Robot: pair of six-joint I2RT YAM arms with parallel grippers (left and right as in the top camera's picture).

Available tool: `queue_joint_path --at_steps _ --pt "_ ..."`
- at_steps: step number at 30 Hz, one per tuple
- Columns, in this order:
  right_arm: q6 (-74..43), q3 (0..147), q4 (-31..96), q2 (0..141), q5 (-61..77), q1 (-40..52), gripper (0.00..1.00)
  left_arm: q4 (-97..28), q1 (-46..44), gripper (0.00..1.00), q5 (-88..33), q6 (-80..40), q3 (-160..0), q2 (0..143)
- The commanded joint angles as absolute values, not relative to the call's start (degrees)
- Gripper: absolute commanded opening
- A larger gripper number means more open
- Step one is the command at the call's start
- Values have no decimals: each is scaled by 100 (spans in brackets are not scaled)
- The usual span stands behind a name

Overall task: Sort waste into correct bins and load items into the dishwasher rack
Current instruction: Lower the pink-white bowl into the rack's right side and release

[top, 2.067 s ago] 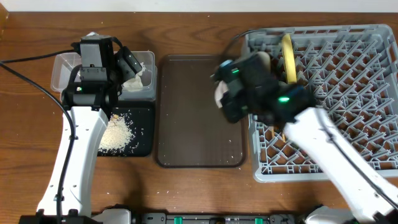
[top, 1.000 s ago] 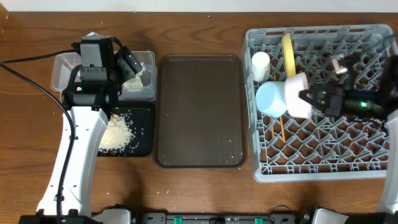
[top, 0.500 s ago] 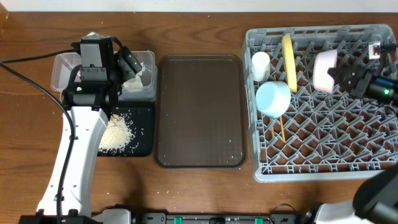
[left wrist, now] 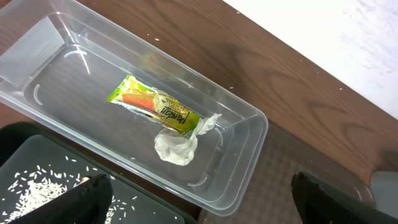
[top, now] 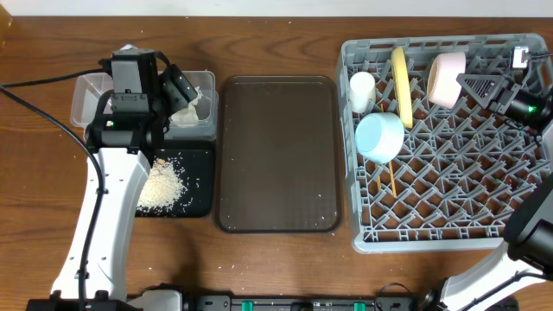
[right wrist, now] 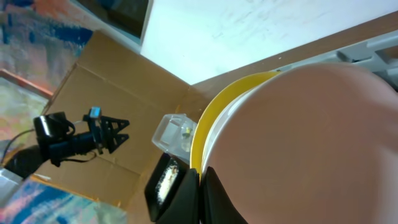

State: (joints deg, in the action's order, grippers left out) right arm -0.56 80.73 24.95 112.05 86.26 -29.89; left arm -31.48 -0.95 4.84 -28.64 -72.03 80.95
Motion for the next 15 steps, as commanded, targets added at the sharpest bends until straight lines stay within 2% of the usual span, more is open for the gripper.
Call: queue_joint_path --at_steps 1,15 --pt "-294 8123 2504 11264 8943 -2978 1 -3144 -67 95 513 -2851 -7288 8125" --pt "-38 7616 2502 11264 8936 -2676 1 -3144 -67 95 515 -2851 -7288 8125"
